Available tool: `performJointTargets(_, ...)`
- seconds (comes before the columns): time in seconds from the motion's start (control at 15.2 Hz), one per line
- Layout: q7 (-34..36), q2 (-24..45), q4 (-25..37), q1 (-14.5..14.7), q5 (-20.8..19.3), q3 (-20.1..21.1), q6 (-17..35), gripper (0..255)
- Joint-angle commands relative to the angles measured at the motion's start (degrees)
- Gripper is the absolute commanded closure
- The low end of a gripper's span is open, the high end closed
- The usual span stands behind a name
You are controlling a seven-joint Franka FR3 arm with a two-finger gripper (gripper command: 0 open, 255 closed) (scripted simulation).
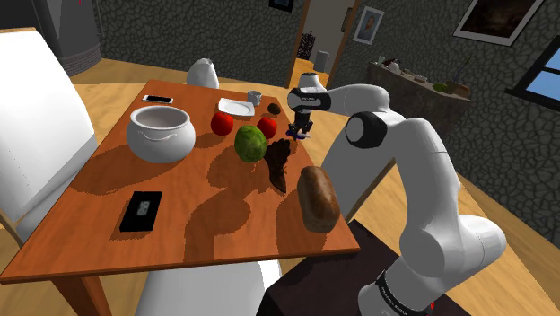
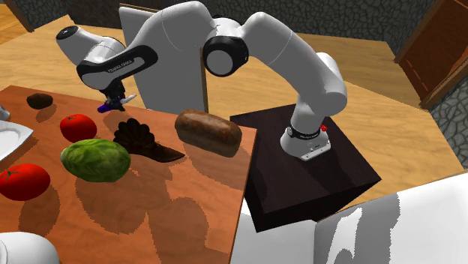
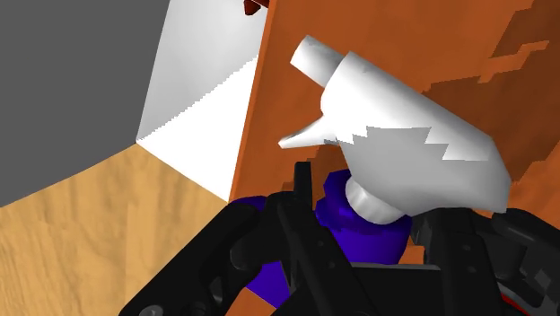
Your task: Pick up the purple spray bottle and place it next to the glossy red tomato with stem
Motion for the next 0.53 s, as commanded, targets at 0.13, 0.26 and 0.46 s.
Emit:
performJointTargets(0.13,0.3,1.26,-0.75,-0.05,-0.11,-0.07,2.03,255)
performJointTargets(0.26,0.45,2.04,-0.9,-0.05,-0.17,-0.1,2.95,255)
performJointTargets(0.46,0.67,3.26,-1.02,-0.05,-0.25,-0.16,4.28,255)
